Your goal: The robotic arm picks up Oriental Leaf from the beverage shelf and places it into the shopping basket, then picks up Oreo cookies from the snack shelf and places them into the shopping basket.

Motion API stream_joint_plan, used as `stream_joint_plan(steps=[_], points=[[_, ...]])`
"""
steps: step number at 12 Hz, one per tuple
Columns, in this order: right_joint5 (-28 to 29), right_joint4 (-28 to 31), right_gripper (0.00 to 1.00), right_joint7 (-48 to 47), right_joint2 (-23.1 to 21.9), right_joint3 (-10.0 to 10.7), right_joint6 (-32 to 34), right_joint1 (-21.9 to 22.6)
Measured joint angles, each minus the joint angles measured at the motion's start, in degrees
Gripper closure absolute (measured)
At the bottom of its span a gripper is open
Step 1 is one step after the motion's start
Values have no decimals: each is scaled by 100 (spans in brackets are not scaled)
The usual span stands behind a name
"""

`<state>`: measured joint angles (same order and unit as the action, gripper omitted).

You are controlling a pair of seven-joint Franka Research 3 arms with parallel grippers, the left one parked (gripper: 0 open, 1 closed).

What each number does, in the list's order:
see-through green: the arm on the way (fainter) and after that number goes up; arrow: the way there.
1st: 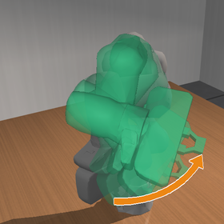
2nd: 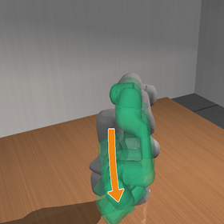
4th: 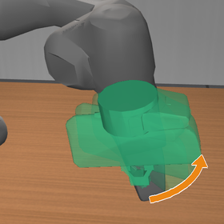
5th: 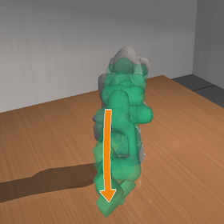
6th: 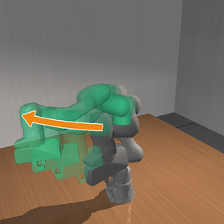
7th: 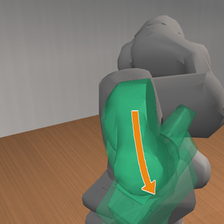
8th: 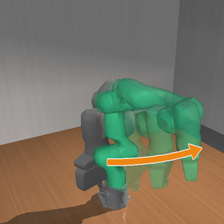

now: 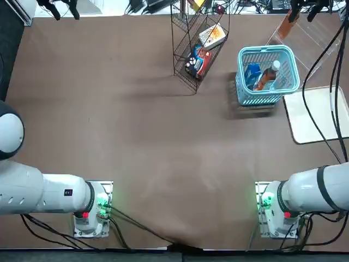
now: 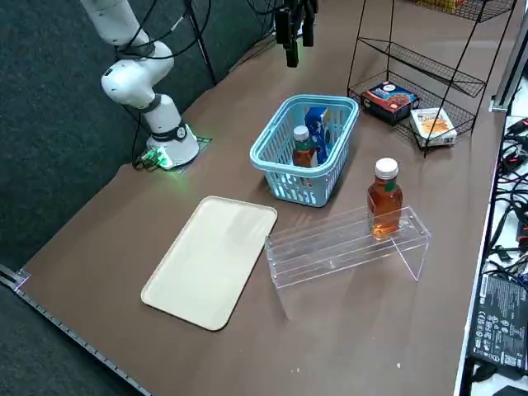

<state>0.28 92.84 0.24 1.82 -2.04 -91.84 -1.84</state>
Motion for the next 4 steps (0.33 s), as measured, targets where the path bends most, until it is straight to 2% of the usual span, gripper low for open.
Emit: stream_joint_plan(steps=[4], points=[[0, 0, 0, -5, 1, 0, -5, 0]])
